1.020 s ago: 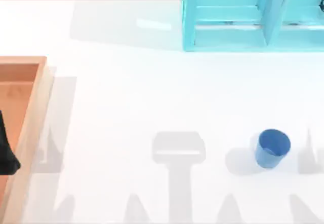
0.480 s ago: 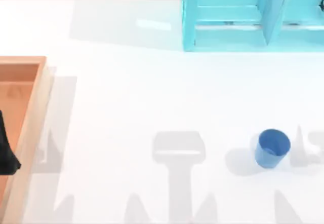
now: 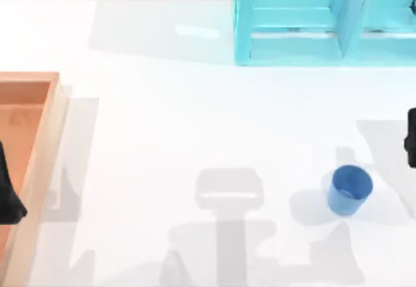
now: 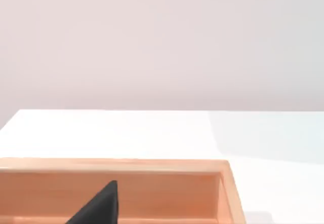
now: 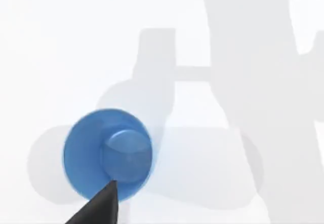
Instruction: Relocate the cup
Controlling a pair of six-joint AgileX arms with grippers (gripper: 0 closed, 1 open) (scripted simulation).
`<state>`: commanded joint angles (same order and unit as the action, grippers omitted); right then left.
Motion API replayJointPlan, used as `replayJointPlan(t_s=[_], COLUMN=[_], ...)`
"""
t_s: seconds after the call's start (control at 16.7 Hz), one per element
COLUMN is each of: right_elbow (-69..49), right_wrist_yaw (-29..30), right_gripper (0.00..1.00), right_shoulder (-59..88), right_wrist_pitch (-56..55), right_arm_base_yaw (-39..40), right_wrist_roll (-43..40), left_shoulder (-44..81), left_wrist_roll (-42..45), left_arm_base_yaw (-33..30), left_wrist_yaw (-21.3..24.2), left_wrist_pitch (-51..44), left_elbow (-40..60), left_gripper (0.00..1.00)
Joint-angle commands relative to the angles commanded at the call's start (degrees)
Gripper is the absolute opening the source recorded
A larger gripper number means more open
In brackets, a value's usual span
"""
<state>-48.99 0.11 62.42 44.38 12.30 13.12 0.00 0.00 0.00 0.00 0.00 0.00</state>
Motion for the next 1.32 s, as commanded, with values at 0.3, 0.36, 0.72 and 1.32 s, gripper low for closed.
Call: replayJointPlan(t_s=[0.3, 0.36, 0.72, 1.32], right_elbow=[-17.82, -20.73, -29.67, -22.69], right_wrist_yaw=[-0.18, -0.18, -0.12, -0.11], right_gripper=[1.0, 1.0, 1.0, 1.0], right_shoulder=[22.15, 25.73, 35.94, 38.44], right_wrist_pitch=[16.22, 18.66, 25.9, 16.33], right_arm_base_yaw=[4.72, 5.45, 7.69, 7.65], right_wrist_roll=[4.66, 5.39, 7.57, 7.55], left_shoulder=[0.0, 0.0, 0.0, 0.0], left_wrist_roll=[0.0, 0.0, 0.0, 0.0], left_arm_base_yaw=[0.0, 0.0, 0.0, 0.0], left_wrist_yaw=[0.0, 0.0, 0.0, 0.0], left_wrist_pitch=[0.0, 0.0, 0.0, 0.0], left_elbow=[0.0, 0.0, 0.0, 0.0], left_gripper=[1.0, 1.0, 1.0, 1.0])
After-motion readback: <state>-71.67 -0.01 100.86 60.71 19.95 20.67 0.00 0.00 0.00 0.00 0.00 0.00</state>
